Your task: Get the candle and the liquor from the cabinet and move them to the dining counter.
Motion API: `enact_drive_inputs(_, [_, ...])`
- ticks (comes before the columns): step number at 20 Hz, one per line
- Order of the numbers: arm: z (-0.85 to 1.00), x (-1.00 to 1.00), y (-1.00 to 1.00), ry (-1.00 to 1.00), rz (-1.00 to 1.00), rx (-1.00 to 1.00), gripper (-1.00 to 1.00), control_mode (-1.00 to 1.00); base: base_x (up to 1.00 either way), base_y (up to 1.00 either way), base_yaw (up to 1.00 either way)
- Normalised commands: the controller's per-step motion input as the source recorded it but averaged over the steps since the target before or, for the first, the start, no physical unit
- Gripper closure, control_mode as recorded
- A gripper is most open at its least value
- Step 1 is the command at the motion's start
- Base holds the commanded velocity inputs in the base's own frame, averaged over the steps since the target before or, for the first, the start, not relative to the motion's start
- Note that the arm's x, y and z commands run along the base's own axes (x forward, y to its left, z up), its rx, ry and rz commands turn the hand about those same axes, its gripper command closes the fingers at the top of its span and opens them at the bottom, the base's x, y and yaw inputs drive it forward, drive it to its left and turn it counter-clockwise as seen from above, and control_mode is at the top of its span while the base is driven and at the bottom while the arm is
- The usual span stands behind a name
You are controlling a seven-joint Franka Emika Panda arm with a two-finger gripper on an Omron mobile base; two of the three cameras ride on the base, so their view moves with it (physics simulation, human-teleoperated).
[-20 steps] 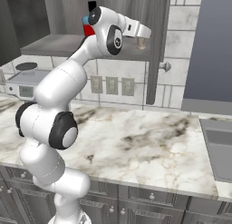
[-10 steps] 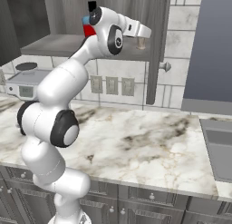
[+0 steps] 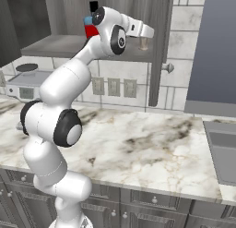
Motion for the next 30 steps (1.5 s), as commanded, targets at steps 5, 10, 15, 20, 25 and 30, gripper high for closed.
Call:
enact_drive_inputs(5, [0.0, 0.0, 0.0, 0.0, 0.0, 0.0, -1.0, -1.0, 0.0, 0.0, 0.0])
enact_drive_inputs(10, [0.0, 0.0, 0.0, 0.0, 0.0, 0.0, -1.0, -1.0, 0.0, 0.0, 0.0])
enact_drive_inputs(15, [0.0, 0.0, 0.0, 0.0, 0.0, 0.0, -1.0, -1.0, 0.0, 0.0, 0.0])
enact_drive_inputs(20, [0.0, 0.0, 0.0, 0.0, 0.0, 0.0, 1.0, -1.0, 0.0, 0.0, 0.0])
enact_drive_inputs(25, [0.0, 0.0, 0.0, 0.0, 0.0, 0.0, 1.0, -1.0, 0.0, 0.0, 0.0])
enact_drive_inputs(30, [0.0, 0.0, 0.0, 0.0, 0.0, 0.0, 1.0, -1.0, 0.0, 0.0, 0.0])
